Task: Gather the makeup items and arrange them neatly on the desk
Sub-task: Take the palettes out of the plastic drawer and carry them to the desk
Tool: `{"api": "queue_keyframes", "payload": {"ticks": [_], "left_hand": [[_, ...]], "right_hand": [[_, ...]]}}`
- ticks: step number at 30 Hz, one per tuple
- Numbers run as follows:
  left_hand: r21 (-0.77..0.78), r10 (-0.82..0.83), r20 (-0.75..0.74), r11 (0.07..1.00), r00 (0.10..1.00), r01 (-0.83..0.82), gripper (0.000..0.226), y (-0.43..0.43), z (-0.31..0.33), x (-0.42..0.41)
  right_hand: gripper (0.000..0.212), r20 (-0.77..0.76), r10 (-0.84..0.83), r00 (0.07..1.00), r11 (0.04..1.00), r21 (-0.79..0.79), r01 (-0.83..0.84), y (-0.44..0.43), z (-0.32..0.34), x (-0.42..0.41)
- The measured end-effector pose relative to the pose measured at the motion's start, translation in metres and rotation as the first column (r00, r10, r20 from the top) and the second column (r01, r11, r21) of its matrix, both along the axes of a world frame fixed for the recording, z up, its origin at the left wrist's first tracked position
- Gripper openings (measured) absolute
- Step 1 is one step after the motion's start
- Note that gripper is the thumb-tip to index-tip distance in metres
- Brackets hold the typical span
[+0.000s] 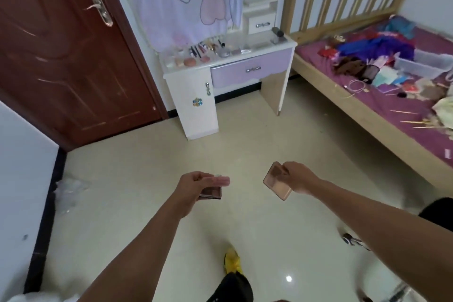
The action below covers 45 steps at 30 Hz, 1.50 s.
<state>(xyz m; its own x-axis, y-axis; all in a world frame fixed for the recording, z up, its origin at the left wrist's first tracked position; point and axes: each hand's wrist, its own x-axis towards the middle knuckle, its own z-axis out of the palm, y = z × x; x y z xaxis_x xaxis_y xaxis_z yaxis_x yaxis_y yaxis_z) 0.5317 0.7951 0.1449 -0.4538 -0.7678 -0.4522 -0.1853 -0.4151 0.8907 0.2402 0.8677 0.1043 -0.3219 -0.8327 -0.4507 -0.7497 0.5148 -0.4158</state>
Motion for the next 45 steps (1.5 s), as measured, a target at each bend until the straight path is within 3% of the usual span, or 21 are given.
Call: {"api": "queue_keyframes", "payload": {"ticks": [5, 9, 16, 20, 25, 35, 45], "left_hand": [[-0.011, -0.071, 0.01, 0.997, 0.997, 0.071, 0.049, -0.129, 0.024, -0.037], [-0.001, -0.116, 0.006, 0.993, 0.993, 0.116, 0.035, -0.223, 0.034, -0.078], [-0.008, -0.159, 0.025, 0.987, 0.987, 0.159, 0.049, -0.365, 0.016, -0.16], [0.009, -0.144, 0.101, 0.99, 0.984, 0.143, 0.038, -0.455, 0.009, -0.211], [-0.004, -0.055, 0.072, 0.998, 0.996, 0.055, 0.03, -0.55, 0.022, -0.27], [0.022, -0.017, 0.108, 1.0, 0.994, 0.015, 0.036, -0.722, 0.0, -0.325], [0.04, -0.126, 0.178, 0.992, 0.976, 0.121, 0.039, -0.93, -0.013, -0.41]], "right_hand": [[0.021, 0.014, -0.092, 0.996, 0.996, -0.02, 0.092, -0.109, 0.018, -0.033], [0.022, 0.043, -0.142, 0.989, 0.989, -0.04, 0.144, -0.185, 0.026, -0.063], [0.02, 0.031, -0.159, 0.987, 0.987, -0.027, 0.16, -0.321, 0.003, -0.152], [0.019, 0.051, -0.162, 0.986, 0.987, -0.006, 0.162, -0.415, -0.011, -0.211], [0.019, 0.037, -0.119, 0.992, 0.993, 0.006, 0.119, -0.537, 0.003, -0.269], [0.012, 0.129, -0.087, 0.988, 0.996, 0.013, 0.086, -0.717, -0.003, -0.323], [0.014, 0.098, -0.246, 0.964, 0.968, -0.019, 0.249, -0.888, -0.002, -0.388]]}}
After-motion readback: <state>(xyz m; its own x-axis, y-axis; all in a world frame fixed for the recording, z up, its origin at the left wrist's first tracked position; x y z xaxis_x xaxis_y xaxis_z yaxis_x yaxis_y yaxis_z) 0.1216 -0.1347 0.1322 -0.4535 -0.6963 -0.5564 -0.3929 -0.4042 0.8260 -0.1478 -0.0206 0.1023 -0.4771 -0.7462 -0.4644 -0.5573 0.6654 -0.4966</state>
